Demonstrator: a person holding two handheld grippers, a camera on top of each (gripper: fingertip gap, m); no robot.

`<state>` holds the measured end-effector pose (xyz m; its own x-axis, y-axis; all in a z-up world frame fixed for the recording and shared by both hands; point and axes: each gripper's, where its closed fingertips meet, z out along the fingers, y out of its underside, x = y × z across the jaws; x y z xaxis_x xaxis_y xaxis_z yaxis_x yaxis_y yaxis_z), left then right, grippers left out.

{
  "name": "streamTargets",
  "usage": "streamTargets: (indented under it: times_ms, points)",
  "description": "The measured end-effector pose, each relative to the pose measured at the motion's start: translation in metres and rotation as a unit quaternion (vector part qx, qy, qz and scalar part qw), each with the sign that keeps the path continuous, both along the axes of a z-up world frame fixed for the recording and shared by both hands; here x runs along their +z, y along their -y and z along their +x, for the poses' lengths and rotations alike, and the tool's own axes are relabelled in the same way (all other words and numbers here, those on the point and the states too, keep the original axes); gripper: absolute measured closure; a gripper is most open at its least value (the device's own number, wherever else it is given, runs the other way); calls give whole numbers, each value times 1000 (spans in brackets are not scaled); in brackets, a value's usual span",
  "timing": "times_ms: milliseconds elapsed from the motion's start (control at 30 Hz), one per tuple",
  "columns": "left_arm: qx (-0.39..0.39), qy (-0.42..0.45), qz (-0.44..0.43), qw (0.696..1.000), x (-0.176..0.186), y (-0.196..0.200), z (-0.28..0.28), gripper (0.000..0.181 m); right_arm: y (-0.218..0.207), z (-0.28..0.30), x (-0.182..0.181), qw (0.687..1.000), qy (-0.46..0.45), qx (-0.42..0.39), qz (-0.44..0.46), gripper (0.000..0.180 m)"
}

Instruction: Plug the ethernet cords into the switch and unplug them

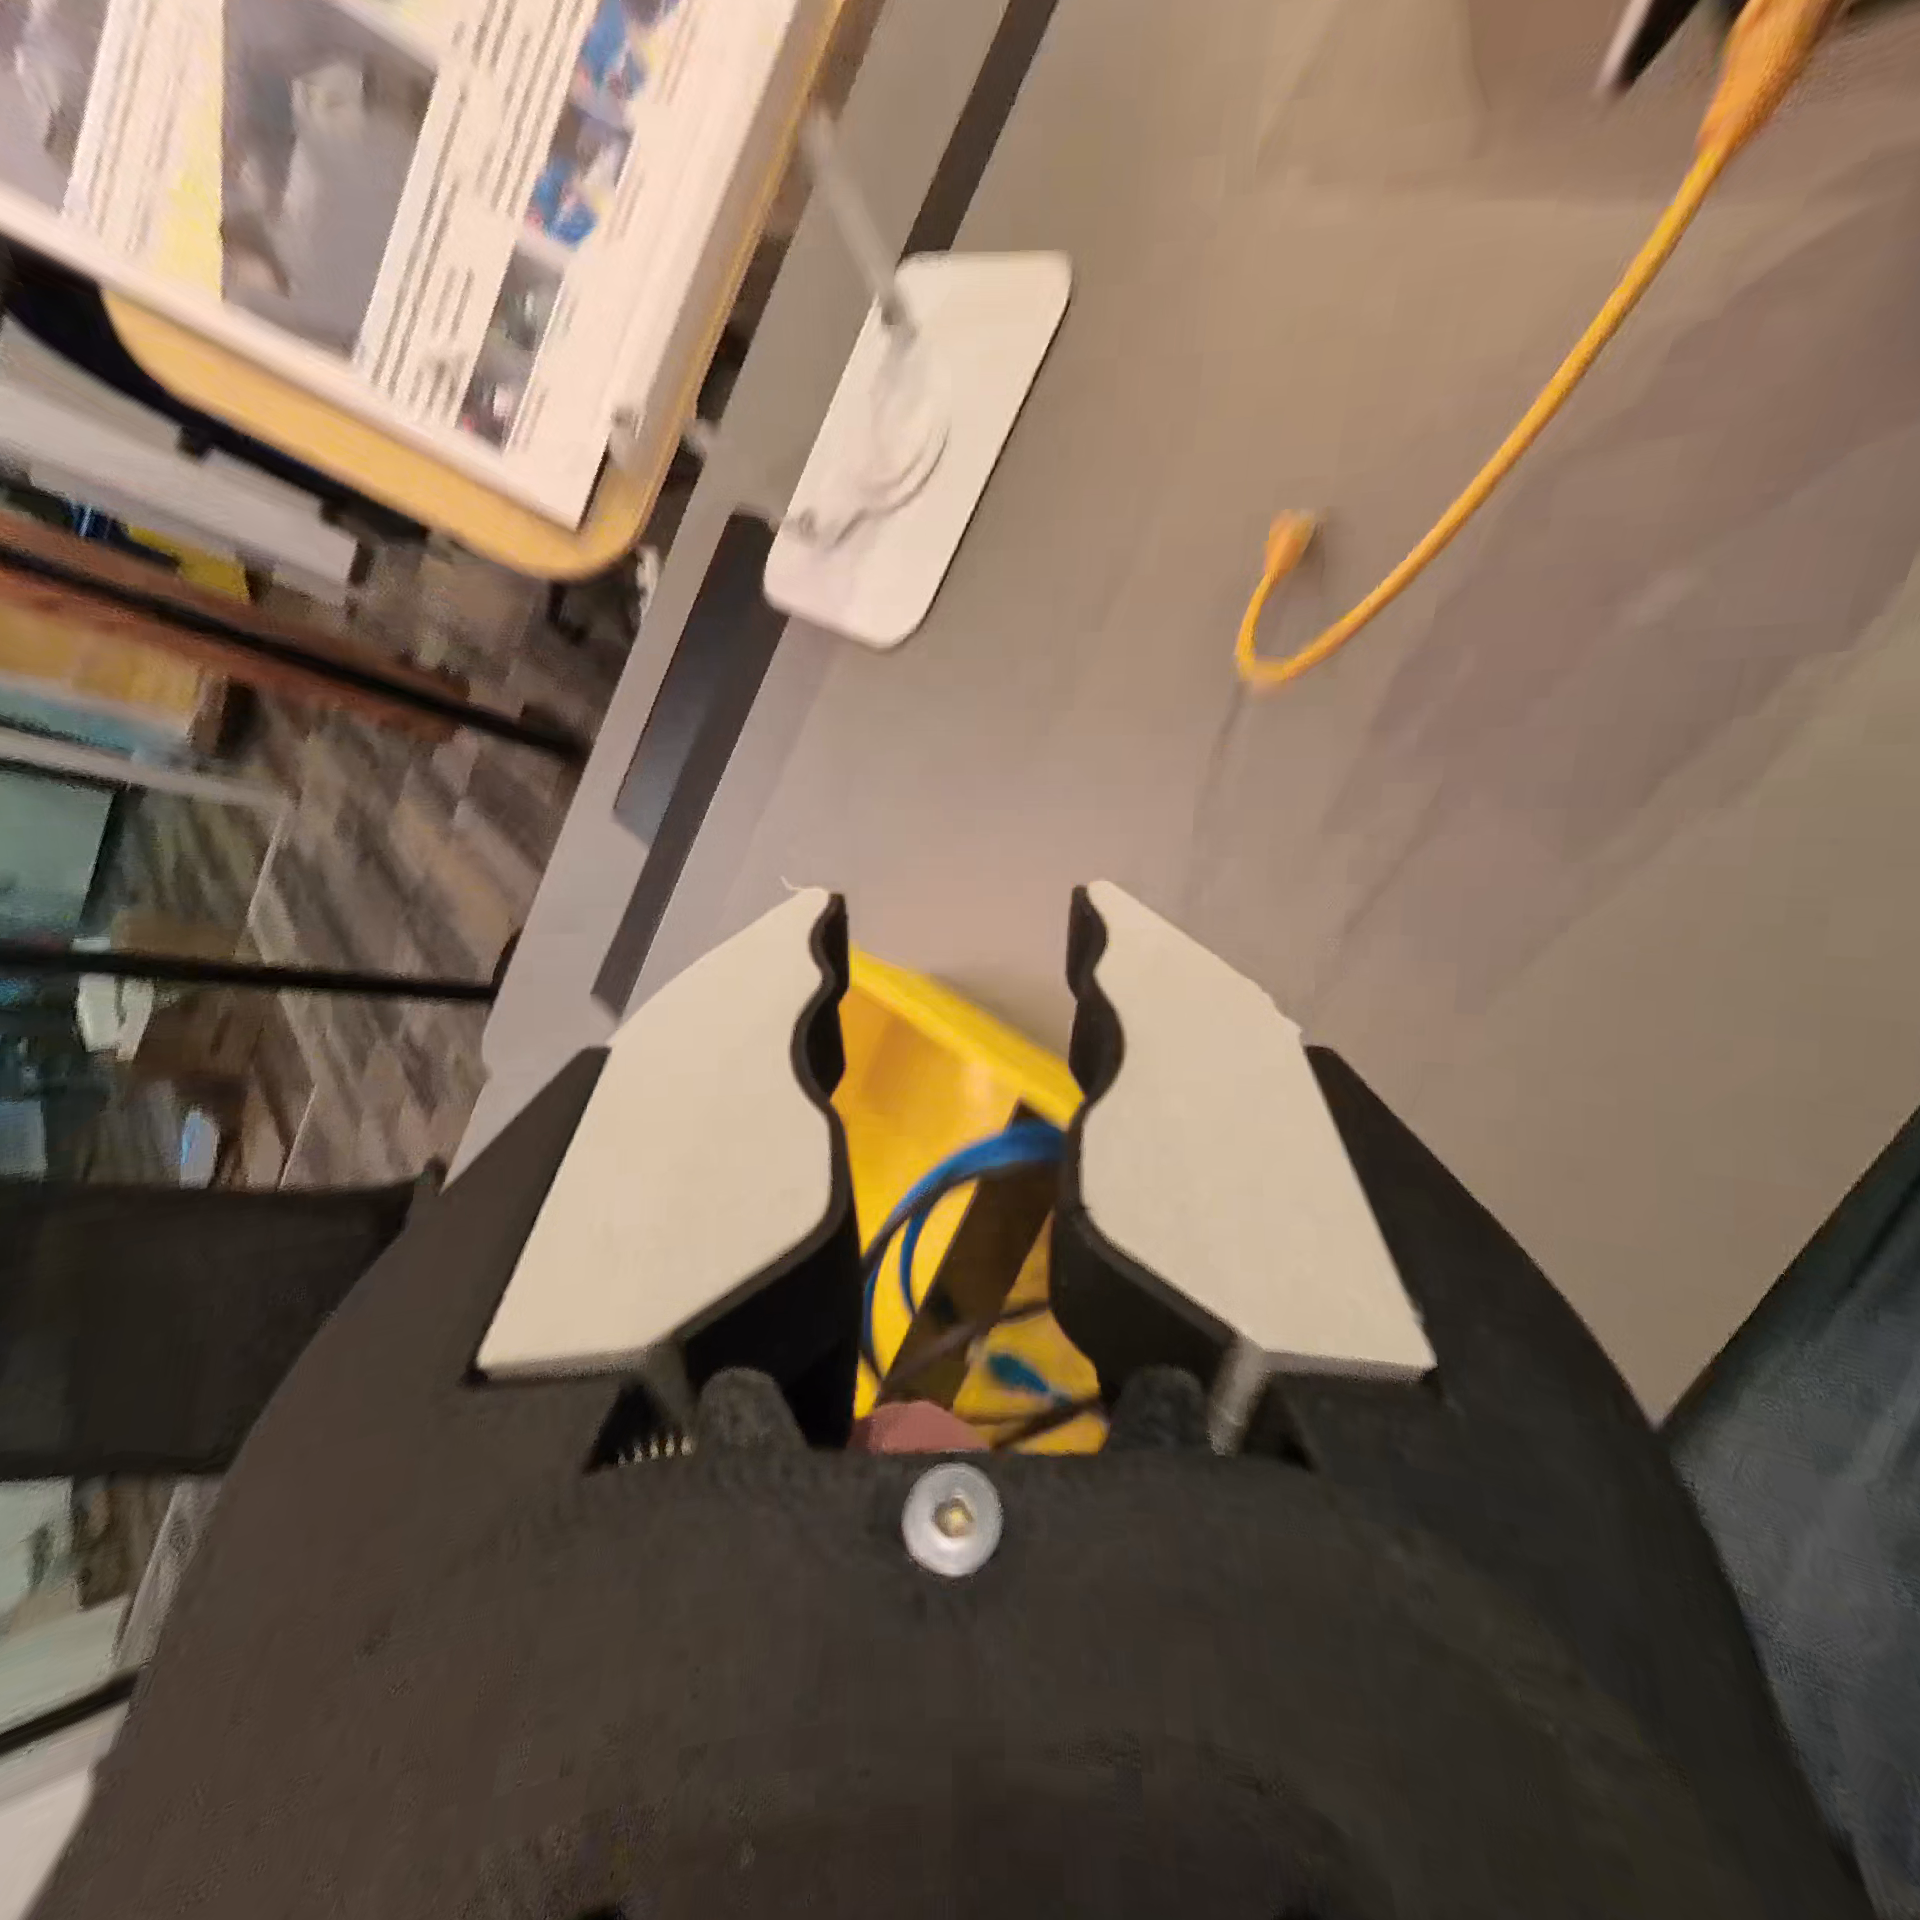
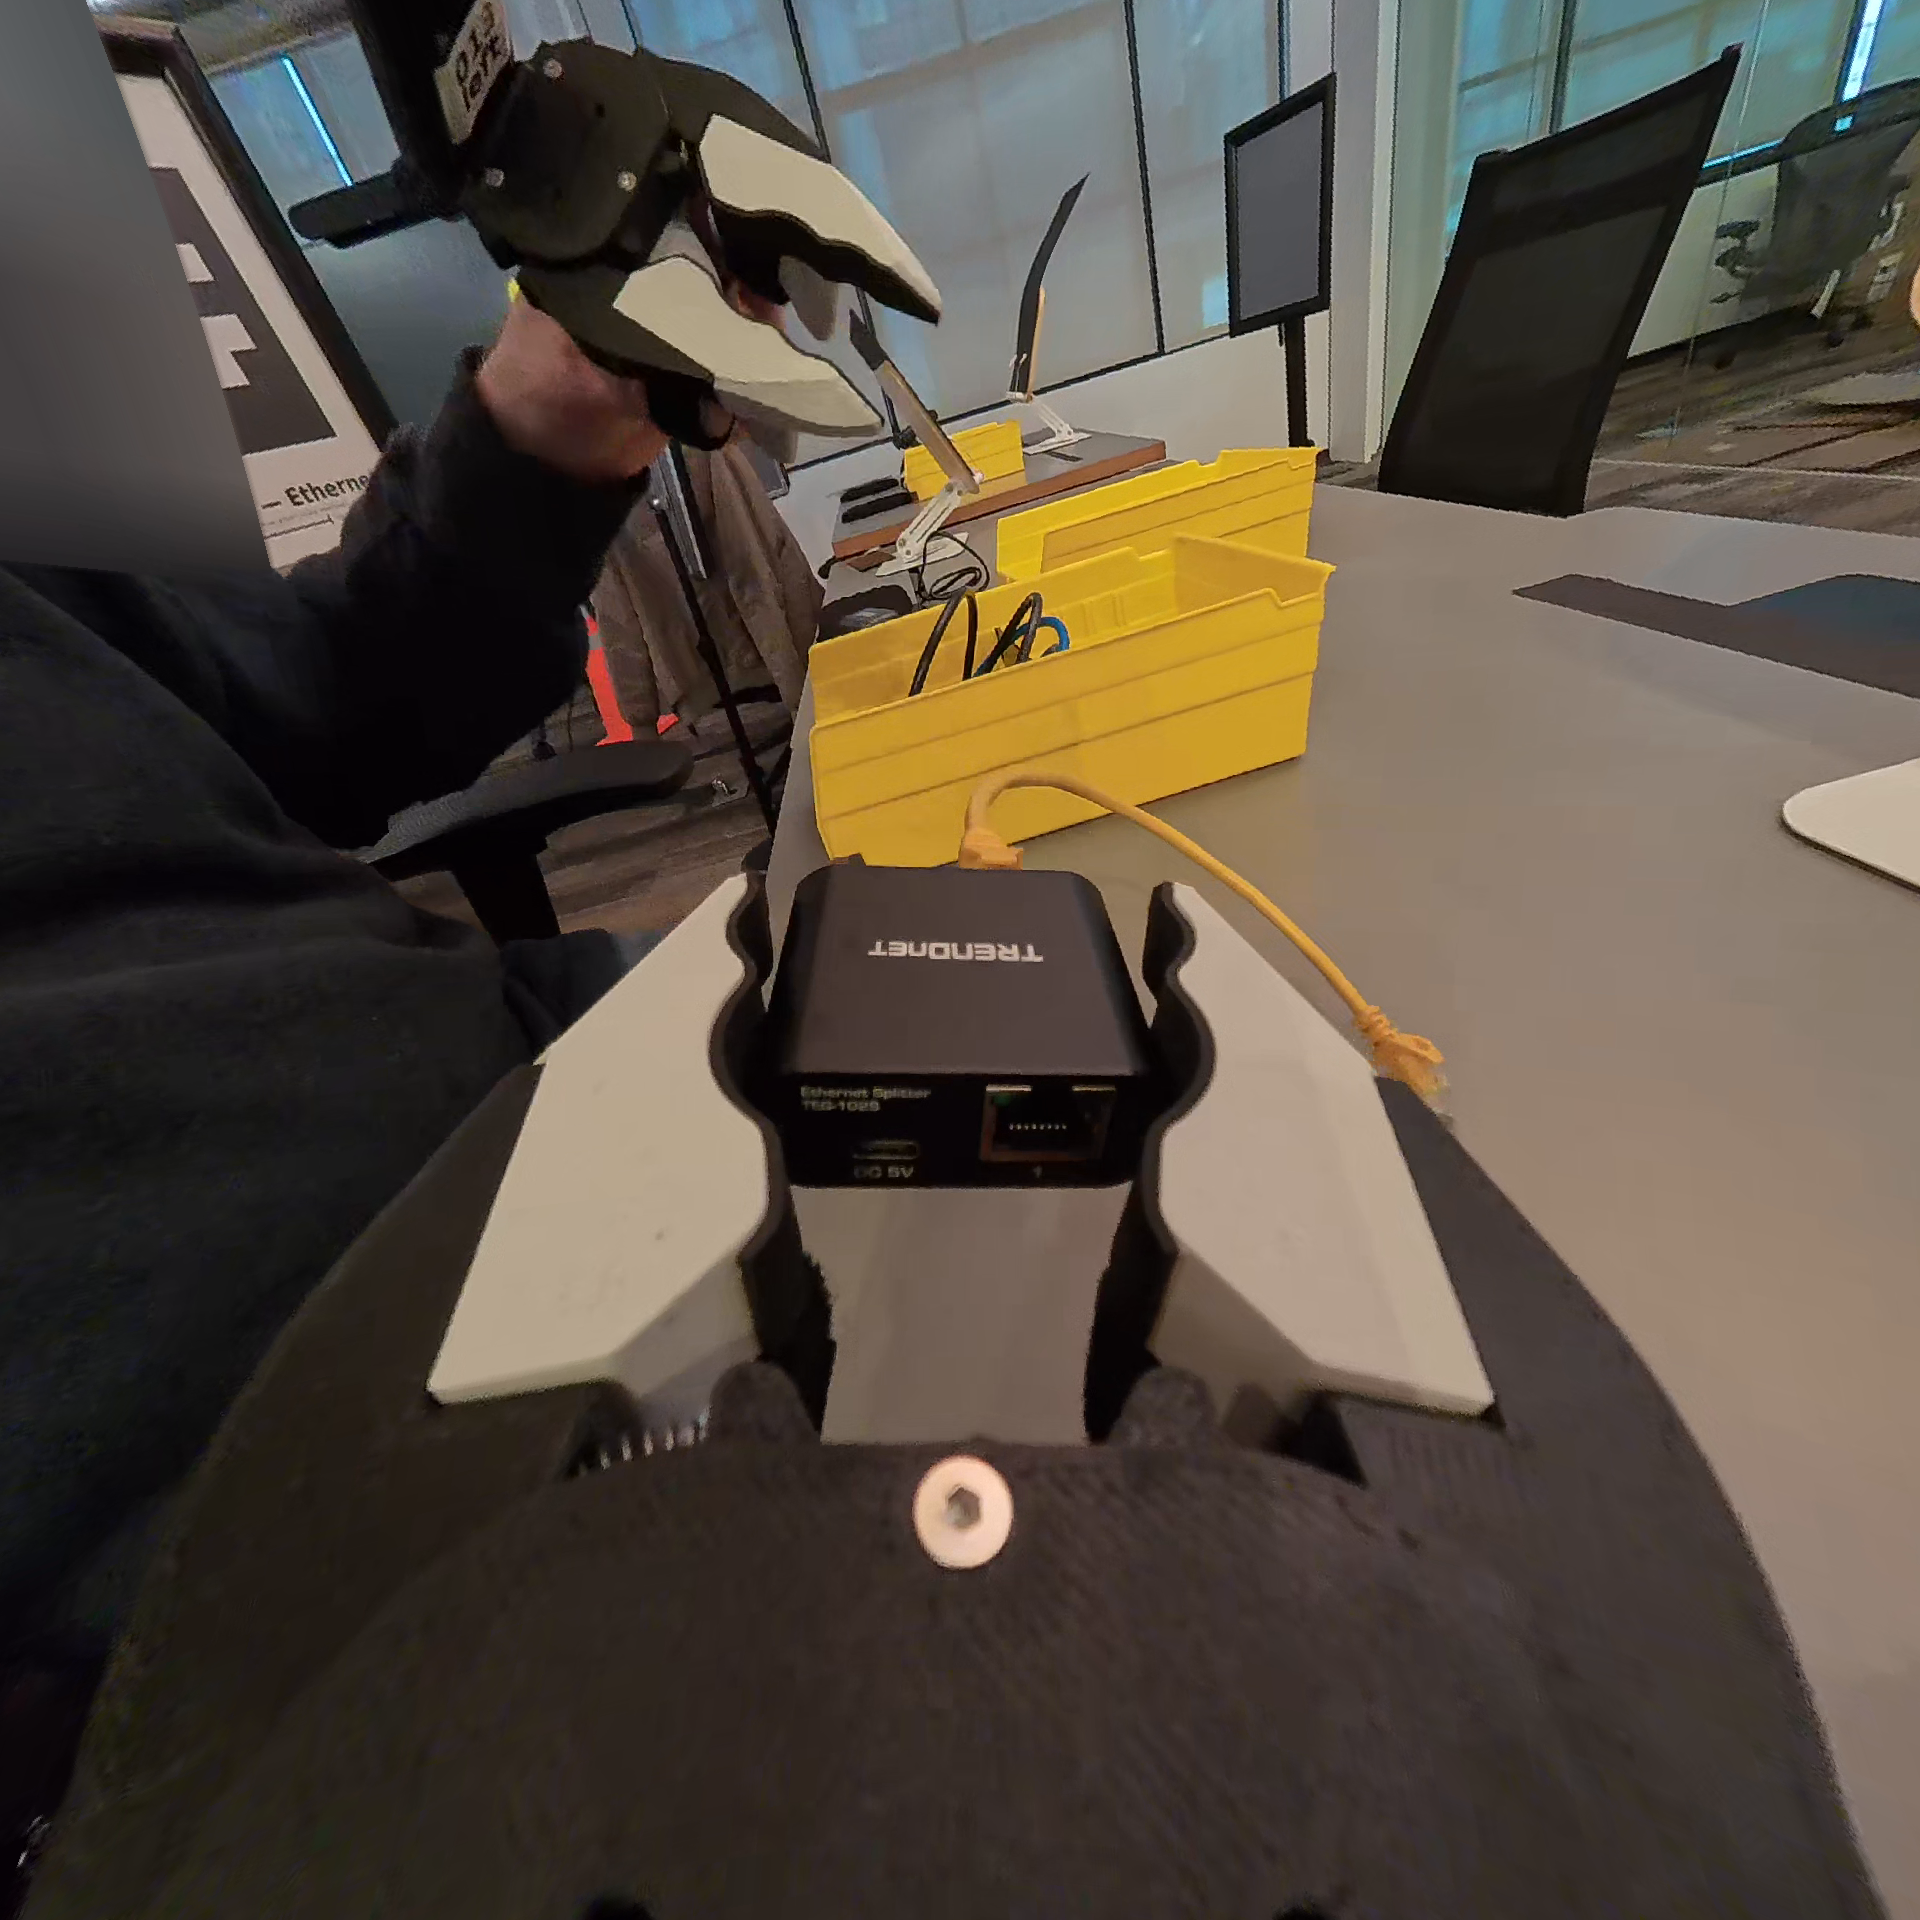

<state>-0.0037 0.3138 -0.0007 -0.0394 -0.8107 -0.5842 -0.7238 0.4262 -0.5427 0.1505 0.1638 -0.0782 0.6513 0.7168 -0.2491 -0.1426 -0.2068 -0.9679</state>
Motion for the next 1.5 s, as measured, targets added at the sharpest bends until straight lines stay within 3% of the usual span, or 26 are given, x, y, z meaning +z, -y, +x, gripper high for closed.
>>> streamTargets:
  times_ms: [167, 433, 700, 800, 867, 1100, 1500]
  points:
    - [96, -104, 39, 989, -34, -49, -76, 142, 0, -3, -4, 1000, 0, 1, -4, 107]
    - [196, -132, -21, 971, -88, -96, -153, 143, 2, -4, -8, 1000, 3, 2, -9, 107]
    - [196, -183, -7, 963, -134, -133, -147, 127, 3, -6, -12, 1000, 3, 3, -11, 107]
    - [186, -186, -8, 965, -145, -143, -138, 153, 4, -4, -12, 1000, 3, 1, -12, 107]
    - [182, -176, -11, 967, -141, -145, -134, 174, 4, -2, -13, 1000, 3, -1, -12, 107]
    - [185, -140, 9, 973, -104, -147, -127, 175, 3, 2, -14, 1000, 1, -3, -12, 107]
    - [203, -20, 3, 979, -3, -131, -128, 176, 4, 3, -10, 1000, 2, -7, -4, 107]
